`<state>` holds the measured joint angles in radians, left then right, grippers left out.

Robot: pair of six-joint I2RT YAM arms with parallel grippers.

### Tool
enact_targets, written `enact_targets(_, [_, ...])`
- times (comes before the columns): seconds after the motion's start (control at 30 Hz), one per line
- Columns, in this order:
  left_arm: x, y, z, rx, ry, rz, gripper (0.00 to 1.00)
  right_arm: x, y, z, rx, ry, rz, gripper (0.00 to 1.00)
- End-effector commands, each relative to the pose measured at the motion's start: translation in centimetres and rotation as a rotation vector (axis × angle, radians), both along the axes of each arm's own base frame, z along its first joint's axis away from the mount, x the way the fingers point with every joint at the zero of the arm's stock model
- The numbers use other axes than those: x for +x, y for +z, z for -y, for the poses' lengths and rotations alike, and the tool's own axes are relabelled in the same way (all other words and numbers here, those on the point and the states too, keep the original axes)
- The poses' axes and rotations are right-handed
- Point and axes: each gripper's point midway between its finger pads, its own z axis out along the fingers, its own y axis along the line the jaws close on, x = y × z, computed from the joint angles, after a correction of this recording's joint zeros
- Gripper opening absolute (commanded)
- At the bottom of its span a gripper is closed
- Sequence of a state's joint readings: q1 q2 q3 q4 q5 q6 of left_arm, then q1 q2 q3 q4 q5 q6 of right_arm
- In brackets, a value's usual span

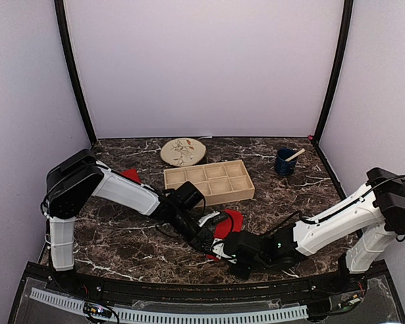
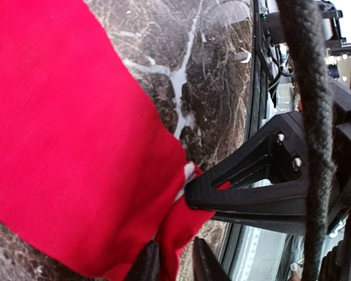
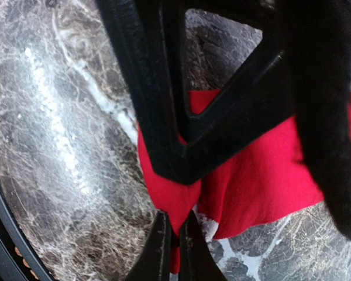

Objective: Roll the socks
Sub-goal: Roll the sock at the center of the board.

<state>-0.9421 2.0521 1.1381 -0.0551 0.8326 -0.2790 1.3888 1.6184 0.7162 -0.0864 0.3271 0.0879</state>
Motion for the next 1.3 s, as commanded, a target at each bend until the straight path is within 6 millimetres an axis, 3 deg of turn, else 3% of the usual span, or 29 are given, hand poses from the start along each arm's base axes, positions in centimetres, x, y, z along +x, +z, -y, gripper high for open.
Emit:
enact_targets(0.0, [0.2,-2.2,-2.4,0.123,0.080,-0.014,0.29,-0.9,-0.1,-0.4,0.031,0.004,-0.048,0.00])
enact_targets(0.2, [1.3,-1.0,-2.9,0.089,0.150,0.023,0.32,-0.9,-0.3,-0.3,0.074,-0.021,-0.117,0.00])
enact_targets(0.37, [2.4,-0.2,-3.7,0.054,0.213,0.052,0.33,-0.4,1.1,-0.6,0.154,-0.049,-0.180,0.00])
enact_targets(0.6, [3.4,2.4,-3.7,-0.069,0.262,0.152,0.33,0.2,1.5,-0.6,0.230,-0.090,-0.312,0.00])
enact_targets(1.2, [2.5,3.4,-3.7,-0.243,0.199,0.265,0.33,0.6,1.8,-0.5,0.368,-0.121,-0.705,0.00])
enact_targets(1.27, [2.2,3.5,-3.7,-0.256,0.187,0.284,0.34,0.5,1.0,-0.4,0.357,-0.129,-0.751,0.00])
